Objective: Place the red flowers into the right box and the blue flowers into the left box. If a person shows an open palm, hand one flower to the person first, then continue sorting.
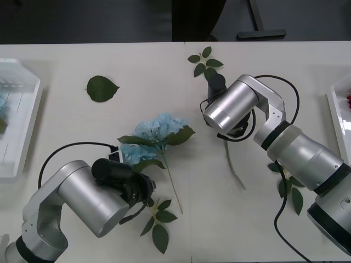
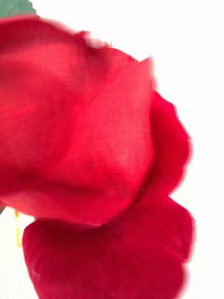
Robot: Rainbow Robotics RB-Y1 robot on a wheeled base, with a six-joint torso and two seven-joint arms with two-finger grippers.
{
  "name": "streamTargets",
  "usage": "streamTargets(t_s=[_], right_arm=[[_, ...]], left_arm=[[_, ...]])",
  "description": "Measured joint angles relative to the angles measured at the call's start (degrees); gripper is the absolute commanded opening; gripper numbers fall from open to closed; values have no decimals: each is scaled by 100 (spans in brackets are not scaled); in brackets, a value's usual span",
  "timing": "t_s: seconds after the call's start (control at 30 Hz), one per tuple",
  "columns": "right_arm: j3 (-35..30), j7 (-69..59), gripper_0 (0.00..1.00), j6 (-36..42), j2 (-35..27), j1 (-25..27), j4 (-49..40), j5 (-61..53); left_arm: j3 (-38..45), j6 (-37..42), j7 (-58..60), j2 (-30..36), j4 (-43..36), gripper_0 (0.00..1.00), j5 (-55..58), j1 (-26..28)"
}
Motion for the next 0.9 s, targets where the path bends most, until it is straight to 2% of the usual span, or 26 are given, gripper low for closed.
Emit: streamTargets(t_s=[0.33,0.37,0.4,0.43,0.5,0.7,0.9], right_arm=[[-98,1,0,190,-42,-102,24,-170],[-143,4,0,308,-89,-149,25,-277],[-201,30,0,447,-163,-211,25,-420],[-268,147,0,616,-261,-280,26,-575],[-428,789,0,932,-522,-432,26,-830],[-1027,3085,0,1510,-1545,-686,27,-1406],[-1370,5620,0,1598,-2684,-690,29,-1542]], left_arm=[[-233,-216,0,-145,786,100,-143,-364],[-233,-232,0,-167,824,77,-159,-385],[-233,-258,0,-183,847,61,-171,-395],[-233,-280,0,-192,857,35,-179,-399],[-233,-299,0,-197,861,0,-183,-400],[-234,-301,0,-201,866,0,-184,-406],[-235,-301,0,-205,870,0,-188,-410]])
